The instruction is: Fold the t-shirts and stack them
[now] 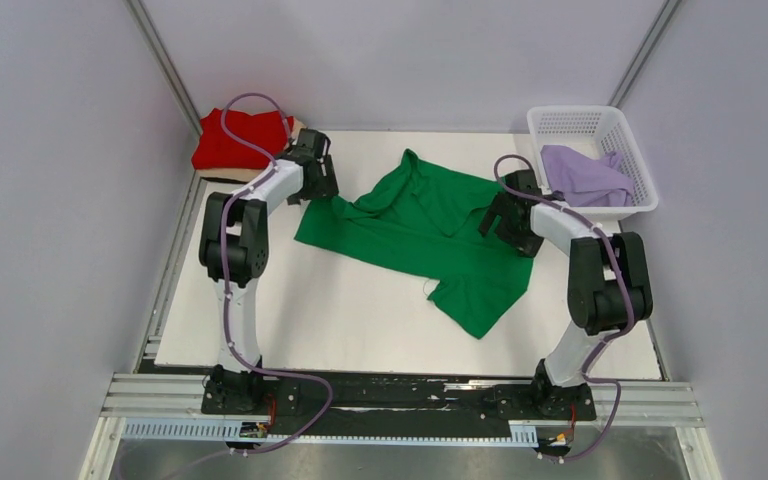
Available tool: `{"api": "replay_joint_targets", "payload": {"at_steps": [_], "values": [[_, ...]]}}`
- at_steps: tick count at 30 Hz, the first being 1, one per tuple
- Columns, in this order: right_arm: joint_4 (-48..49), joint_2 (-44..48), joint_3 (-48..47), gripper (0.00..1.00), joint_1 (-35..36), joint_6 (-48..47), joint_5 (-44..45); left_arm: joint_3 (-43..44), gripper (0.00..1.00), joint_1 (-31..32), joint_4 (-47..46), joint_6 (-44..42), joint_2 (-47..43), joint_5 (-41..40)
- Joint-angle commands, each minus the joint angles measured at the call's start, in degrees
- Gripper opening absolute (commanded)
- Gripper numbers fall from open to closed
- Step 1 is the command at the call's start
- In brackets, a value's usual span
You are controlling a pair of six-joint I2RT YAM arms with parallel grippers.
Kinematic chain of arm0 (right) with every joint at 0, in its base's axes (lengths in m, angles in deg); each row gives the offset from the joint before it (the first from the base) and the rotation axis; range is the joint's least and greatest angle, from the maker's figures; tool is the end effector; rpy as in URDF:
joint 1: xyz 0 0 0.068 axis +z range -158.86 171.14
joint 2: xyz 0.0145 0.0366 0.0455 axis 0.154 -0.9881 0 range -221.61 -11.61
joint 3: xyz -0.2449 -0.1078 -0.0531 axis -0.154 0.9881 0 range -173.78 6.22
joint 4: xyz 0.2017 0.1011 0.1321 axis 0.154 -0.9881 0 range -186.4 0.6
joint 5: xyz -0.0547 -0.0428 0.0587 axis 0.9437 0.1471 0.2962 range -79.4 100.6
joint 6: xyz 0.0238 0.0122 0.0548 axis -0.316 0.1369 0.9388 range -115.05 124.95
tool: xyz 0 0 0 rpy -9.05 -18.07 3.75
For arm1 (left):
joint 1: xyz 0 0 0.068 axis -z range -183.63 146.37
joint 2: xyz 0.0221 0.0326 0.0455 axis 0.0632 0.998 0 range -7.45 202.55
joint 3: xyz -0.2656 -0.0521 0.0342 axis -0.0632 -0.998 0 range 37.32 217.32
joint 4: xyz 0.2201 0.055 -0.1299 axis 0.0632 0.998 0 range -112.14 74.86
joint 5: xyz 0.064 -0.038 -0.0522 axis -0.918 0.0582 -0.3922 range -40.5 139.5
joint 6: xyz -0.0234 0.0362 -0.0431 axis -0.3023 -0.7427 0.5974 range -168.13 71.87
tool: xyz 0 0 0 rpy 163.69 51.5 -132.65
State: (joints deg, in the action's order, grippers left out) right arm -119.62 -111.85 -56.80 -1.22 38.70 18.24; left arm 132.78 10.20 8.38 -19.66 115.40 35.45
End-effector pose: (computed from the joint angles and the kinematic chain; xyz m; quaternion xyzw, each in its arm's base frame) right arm 0.3418 0.0398 0.1627 0.2338 0.9503 0.0079 0.2056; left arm 0.4601 -0.1017 0.1758 -0.1550 0.9418 0.0106 0.2982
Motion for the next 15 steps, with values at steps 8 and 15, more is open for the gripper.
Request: {"api": "replay_joint_targets", "payload": {"at_steps": [8,15], "values": [[0.1,25.5,4.6,1.00,-0.4,-2.2,-1.4,-14.3,1.00,-0.6,1.8,4.4,-23.6,-2.2],[4.5,39.0,17.2,1.00,-0.6,4.3,-2.2,-31.6,1.00,-1.8,0.4,8.3,-36.4,-2.8]]}}
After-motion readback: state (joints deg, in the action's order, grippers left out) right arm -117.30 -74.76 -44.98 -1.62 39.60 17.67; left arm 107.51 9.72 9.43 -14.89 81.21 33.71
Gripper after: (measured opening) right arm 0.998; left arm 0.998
